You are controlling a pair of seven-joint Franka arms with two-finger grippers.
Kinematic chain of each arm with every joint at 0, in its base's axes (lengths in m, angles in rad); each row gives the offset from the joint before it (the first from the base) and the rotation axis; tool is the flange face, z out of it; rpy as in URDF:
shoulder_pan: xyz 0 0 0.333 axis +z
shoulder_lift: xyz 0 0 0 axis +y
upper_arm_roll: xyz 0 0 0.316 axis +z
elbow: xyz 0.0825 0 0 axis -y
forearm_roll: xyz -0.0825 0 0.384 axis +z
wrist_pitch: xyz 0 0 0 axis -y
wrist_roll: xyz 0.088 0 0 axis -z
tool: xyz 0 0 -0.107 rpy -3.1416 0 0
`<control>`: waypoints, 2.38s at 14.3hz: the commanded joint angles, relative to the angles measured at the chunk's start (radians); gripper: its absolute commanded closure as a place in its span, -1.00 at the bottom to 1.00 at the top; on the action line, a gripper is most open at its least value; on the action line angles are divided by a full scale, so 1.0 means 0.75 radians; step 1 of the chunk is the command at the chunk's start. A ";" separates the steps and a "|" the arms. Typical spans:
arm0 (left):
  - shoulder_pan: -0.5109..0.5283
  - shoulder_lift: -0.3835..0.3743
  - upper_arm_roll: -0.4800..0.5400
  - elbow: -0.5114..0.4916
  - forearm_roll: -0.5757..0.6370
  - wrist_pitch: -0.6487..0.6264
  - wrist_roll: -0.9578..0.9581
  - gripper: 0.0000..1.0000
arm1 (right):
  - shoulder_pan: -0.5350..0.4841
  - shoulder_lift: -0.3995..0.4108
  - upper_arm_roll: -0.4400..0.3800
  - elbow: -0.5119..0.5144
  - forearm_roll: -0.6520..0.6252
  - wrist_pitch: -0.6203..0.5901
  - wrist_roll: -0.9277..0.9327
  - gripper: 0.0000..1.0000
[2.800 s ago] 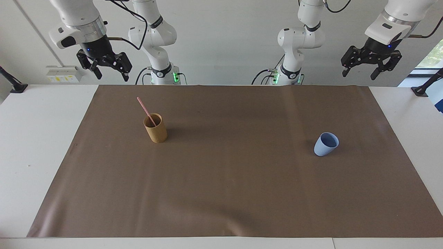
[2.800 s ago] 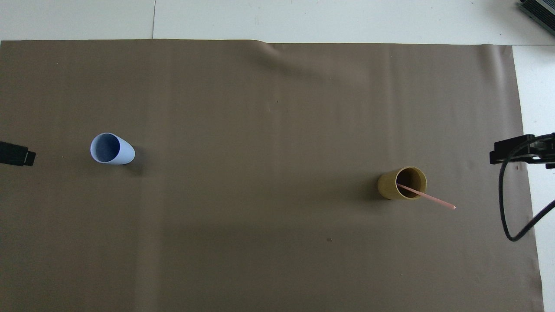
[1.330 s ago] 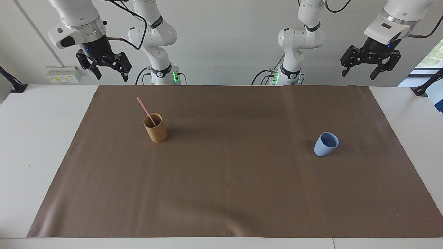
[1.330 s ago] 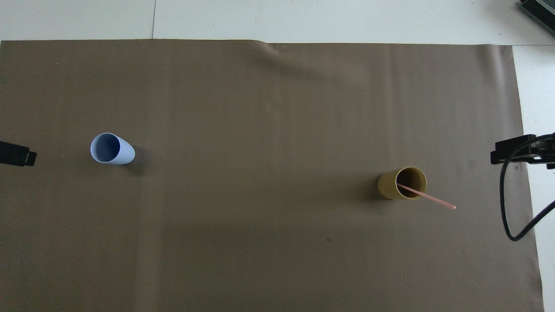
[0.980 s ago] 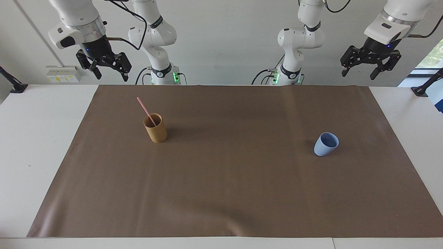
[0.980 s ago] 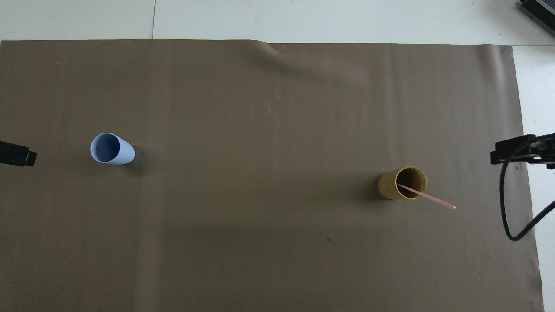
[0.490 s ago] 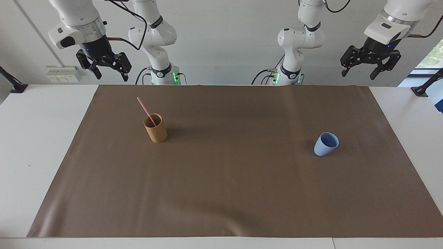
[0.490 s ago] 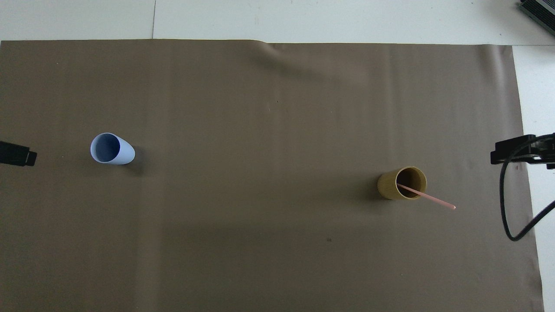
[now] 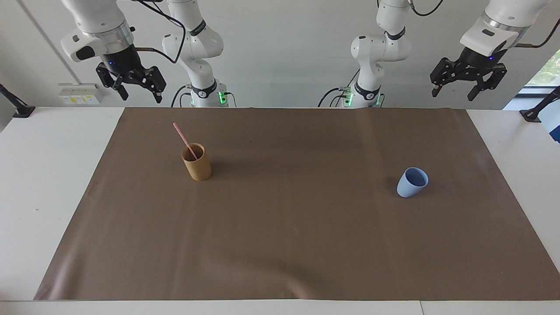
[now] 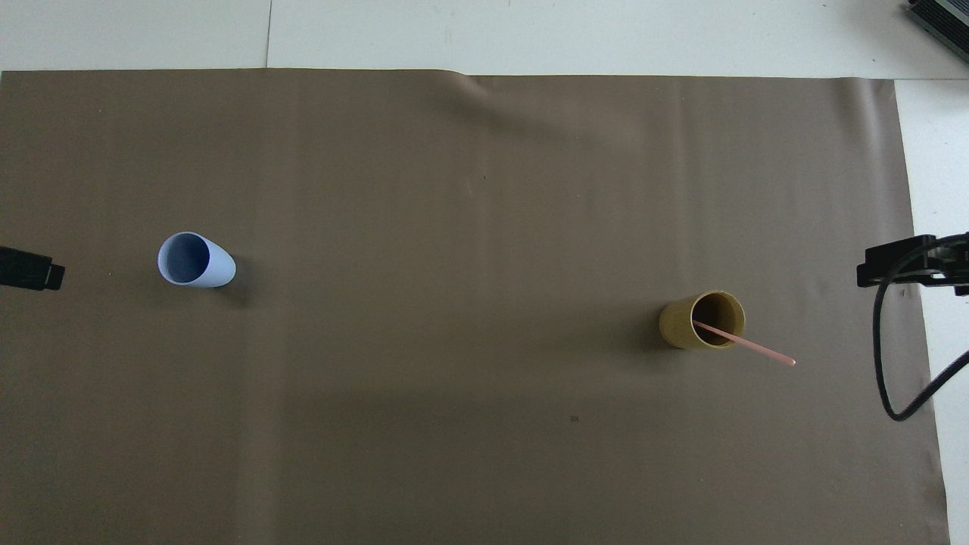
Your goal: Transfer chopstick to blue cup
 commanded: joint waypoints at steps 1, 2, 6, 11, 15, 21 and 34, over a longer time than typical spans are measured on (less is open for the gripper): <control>0.001 -0.026 -0.006 -0.030 0.010 0.018 -0.016 -1.00 | -0.020 -0.035 0.009 -0.041 -0.003 0.004 -0.029 -1.00; 0.001 -0.026 -0.006 -0.030 0.010 0.016 -0.016 -1.00 | -0.020 -0.035 0.009 -0.041 -0.003 0.004 -0.029 -1.00; -0.001 -0.026 -0.006 -0.032 0.010 0.018 -0.016 -1.00 | -0.022 -0.035 0.005 -0.043 -0.003 0.004 -0.029 -1.00; -0.001 -0.026 -0.006 -0.034 0.010 0.016 -0.016 -1.00 | -0.020 -0.035 0.005 -0.043 -0.003 0.004 -0.029 -1.00; -0.001 -0.026 -0.006 -0.034 0.010 0.018 -0.016 -1.00 | -0.020 -0.035 0.005 -0.043 -0.003 0.004 -0.029 -1.00; -0.001 -0.026 -0.006 -0.034 0.008 0.018 -0.016 -1.00 | -0.020 -0.035 0.005 -0.045 -0.003 0.004 -0.029 -1.00; -0.001 -0.024 -0.006 -0.032 0.006 0.061 -0.014 -1.00 | -0.020 -0.035 0.005 -0.045 -0.003 0.004 -0.029 -1.00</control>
